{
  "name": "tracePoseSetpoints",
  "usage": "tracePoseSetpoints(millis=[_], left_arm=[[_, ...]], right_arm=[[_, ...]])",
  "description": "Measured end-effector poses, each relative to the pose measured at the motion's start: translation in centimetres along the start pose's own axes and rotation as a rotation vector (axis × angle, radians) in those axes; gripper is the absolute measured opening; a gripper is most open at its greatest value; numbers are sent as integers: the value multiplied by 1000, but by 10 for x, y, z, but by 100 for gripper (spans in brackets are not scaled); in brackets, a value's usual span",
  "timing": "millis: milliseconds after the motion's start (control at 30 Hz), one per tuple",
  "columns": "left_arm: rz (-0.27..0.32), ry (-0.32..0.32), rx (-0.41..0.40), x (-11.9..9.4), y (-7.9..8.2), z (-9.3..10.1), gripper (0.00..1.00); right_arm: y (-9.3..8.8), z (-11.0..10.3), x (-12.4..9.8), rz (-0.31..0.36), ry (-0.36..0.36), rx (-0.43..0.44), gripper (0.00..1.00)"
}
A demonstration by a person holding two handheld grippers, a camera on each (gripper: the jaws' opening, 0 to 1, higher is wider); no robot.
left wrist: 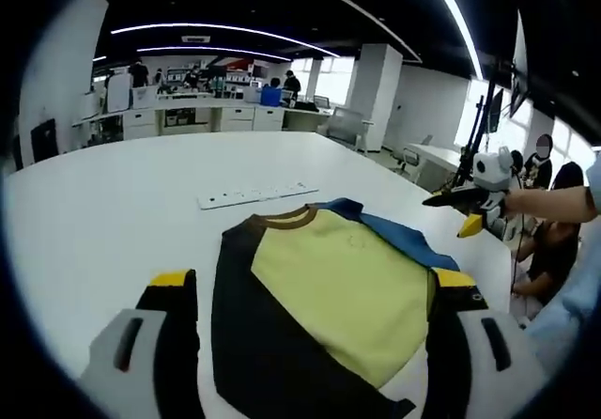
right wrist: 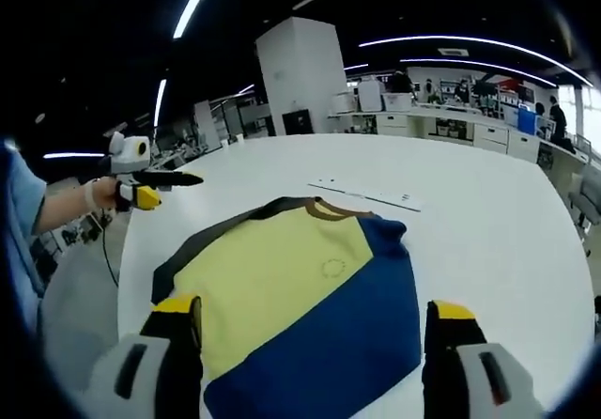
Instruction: Fold the garment on the visible template until the final outline fits inside the template.
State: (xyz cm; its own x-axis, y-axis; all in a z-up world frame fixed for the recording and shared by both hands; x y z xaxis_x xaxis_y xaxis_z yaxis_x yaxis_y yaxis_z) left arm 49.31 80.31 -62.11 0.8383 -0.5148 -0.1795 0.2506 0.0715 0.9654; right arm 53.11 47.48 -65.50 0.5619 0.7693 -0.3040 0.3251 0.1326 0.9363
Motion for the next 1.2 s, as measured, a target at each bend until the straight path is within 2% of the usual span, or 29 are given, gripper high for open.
tracePoseSetpoints(millis=[133, 500, 700, 767, 867, 1000, 1067, 1100, 1200], left_arm=[[18, -14, 3, -6, 7, 5, 99], [-3, -9, -13, -15, -2, 7, 98], [-8, -3, -27, -17, -6, 8, 95], [-6, -4, -38, -17, -7, 10, 95], [-12, -17, -37, -17, -10, 15, 94], [-9, -36, -41, -19, -13, 23, 93], [-8, -32, -48, -20, -17, 26, 93], [-7, -32, -51, -21, -18, 28, 93], [-5, -37, -68, -24, -23, 33, 91]], right_arm=[[4, 2, -7, 15, -15, 6, 100], [4, 1, -20, 32, -39, 5, 98], [-12, -19, -26, 13, -20, 12, 90], [-21, -27, -28, 6, -13, 3, 89], [-34, -40, -33, -8, 5, 33, 88], [-46, -40, -39, -29, -2, 24, 86], [-50, -41, -44, -45, -3, 8, 82], [-53, -42, -47, -58, 8, -34, 79], [-57, -46, -52, -83, 16, -100, 63]])
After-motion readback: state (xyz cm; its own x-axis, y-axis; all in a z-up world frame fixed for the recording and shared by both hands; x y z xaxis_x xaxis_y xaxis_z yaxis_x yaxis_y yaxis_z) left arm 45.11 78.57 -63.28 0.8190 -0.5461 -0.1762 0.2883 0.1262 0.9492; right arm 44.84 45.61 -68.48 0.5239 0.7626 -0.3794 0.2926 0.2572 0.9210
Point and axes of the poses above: the point that each gripper's makers call its tool centre point, and the gripper's own axes: x roughly forward along the fingers, z roughly to its right, y roughly out of its top, the point moved 5 cm from there along -x, roughly backward along the fingers, and after that the axes turned 14 degrees about z, right-handed, at the moved point
